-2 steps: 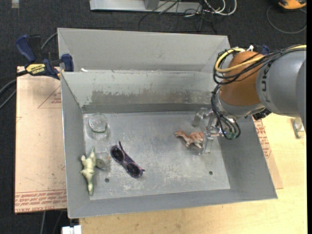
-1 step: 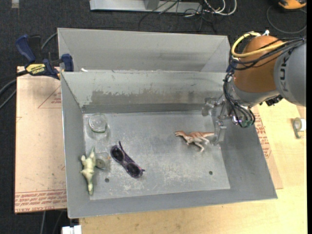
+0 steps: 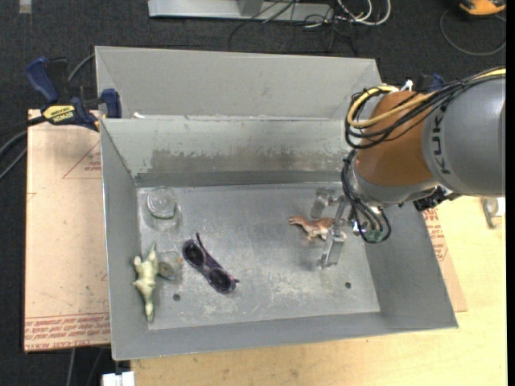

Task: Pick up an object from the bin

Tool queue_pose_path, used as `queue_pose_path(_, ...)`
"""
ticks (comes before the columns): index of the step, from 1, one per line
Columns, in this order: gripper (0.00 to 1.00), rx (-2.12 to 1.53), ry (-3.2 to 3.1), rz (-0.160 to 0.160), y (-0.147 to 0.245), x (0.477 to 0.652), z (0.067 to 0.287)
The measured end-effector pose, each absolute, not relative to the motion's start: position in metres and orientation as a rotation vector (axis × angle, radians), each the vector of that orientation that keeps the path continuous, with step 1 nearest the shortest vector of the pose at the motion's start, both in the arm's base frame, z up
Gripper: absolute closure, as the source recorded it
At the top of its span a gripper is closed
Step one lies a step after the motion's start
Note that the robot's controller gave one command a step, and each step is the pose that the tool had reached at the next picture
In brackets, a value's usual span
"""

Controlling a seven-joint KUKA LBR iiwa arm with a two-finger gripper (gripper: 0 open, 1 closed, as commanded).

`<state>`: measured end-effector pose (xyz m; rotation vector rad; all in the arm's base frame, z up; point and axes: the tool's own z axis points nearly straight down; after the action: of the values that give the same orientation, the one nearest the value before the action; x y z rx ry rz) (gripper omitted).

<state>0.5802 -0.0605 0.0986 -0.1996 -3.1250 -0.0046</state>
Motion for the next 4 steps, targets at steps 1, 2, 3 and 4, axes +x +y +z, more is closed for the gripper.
queue_pose_path(1, 0.0, -0.255, -3.144, -0.001, -0.08, 0.613, 0.069)
queue_pose_path(2, 1.0, -0.261, -3.123, -0.003, -0.13, 0.602, 0.07)
queue_pose_path(3, 1.0, -0.261, -3.123, -0.003, -0.13, 0.602, 0.07)
queue_pose_path(4, 1.0, -0.26, -3.12, -0.004, -0.129, 0.601, 0.073)
